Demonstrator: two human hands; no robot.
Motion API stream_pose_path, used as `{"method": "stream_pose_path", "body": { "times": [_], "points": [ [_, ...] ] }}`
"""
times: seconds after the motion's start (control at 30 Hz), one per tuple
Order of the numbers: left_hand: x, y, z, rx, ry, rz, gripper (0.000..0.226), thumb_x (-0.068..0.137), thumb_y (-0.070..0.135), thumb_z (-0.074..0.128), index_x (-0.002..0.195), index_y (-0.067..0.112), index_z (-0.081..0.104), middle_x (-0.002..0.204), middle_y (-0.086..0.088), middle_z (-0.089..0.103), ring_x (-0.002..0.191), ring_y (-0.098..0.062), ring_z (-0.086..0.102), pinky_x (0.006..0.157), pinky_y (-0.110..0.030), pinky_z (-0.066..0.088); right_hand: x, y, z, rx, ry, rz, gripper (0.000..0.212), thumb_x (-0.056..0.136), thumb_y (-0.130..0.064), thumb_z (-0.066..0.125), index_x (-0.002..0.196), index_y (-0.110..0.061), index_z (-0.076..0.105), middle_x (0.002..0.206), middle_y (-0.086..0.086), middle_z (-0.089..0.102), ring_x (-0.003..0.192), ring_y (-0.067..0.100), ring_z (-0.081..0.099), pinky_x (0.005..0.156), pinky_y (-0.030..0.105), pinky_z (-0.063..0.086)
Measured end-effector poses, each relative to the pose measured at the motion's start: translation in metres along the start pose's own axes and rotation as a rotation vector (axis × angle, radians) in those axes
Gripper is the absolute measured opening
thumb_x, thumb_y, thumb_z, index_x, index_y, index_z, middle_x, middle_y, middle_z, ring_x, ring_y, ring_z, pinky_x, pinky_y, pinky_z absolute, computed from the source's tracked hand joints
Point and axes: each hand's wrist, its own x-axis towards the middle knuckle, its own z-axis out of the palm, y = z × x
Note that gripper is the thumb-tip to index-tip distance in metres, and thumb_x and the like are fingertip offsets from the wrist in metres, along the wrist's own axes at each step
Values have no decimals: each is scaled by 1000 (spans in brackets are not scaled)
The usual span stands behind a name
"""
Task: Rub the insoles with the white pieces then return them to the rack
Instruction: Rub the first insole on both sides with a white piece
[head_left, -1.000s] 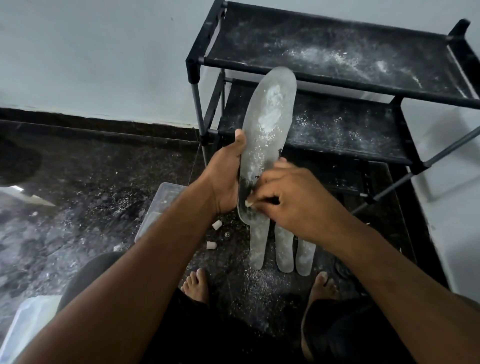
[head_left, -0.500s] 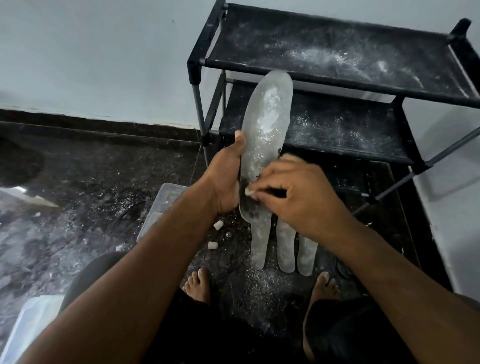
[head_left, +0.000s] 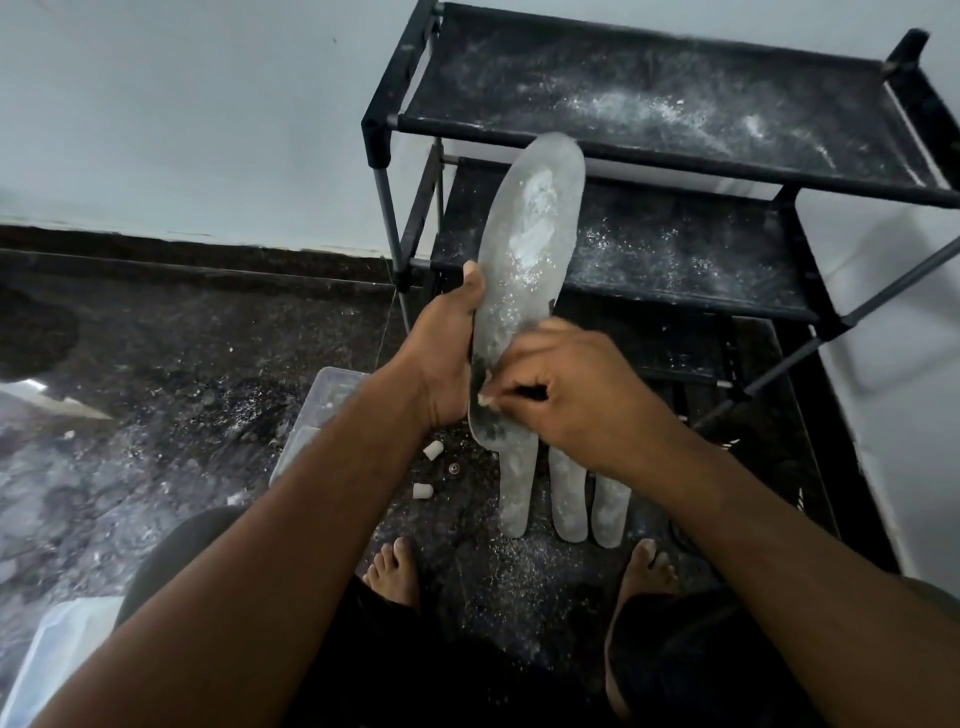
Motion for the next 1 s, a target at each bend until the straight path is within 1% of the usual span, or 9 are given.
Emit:
{"method": "stream_pose_path", "body": {
  "times": [0.07,0.2,0.37,0.47,0.53,0.67,0.8,0.9,1.0],
  "points": [
    [1,0,-1,-18,13,8,64,107,56,35,137,5,59,117,-23,72,102,-33,72,90,-46,59,-2,-1,0,63,-46,-29,12,81,-29,78,92,-25,79,86,-14,67,89,4,54,86,31,46],
    [0,2,-4,-23,-33,-8,68,107,59,34,135,4,63,128,-22,68,111,-34,67,97,-48,55,0,4,-5,-44,148,-7,15,85,-29,74,99,-24,77,89,-14,64,87,4,46,76,18,35],
    [0,6,-4,-77,-45,-13,71,107,59,26,131,1,59,103,-23,73,82,-31,73,74,-40,64,-5,0,-3,-37,-145,-19,12,82,-30,76,92,-24,77,88,-20,62,90,-4,50,86,18,39],
    [-1,9,-5,-119,-71,-31,70,108,59,27,129,0,59,98,-22,73,81,-31,71,76,-44,63,-9,1,-10,44,18,16,13,84,-27,75,95,-24,77,87,-18,64,88,-4,51,88,16,38],
    [-2,10,-2,-135,-84,-31,69,108,58,29,126,0,61,98,-22,73,82,-31,74,76,-46,65,-6,2,-11,-82,63,28,15,86,-29,71,99,-24,76,89,-17,59,89,0,44,81,13,35],
    [-4,8,-2,-92,-71,-26,70,108,58,26,125,1,62,97,-23,74,78,-29,72,75,-41,64,-6,-3,-2,-71,-139,15,11,83,-29,76,92,-22,77,89,-13,64,91,2,54,86,24,46],
    [-3,10,-4,-124,-95,-37,70,108,58,26,122,-1,62,96,-21,74,84,-29,68,89,-44,58,-12,-1,-15,-52,42,21,13,85,-26,73,97,-22,77,89,-11,66,89,5,52,79,23,44],
    [-4,12,-3,-126,-113,-36,73,108,60,24,121,-1,63,95,-21,73,79,-27,69,76,-40,61,-10,0,-12,-157,-18,27,14,87,-31,71,97,-24,76,91,-15,64,91,3,47,81,24,42],
    [-4,9,-3,-132,-125,-51,74,107,61,24,126,-1,60,97,-22,72,79,-28,67,74,-40,62,-11,-7,-6,52,-104,3,8,81,-24,78,88,-22,79,87,-14,69,88,-1,57,88,23,48]
  ]
}}
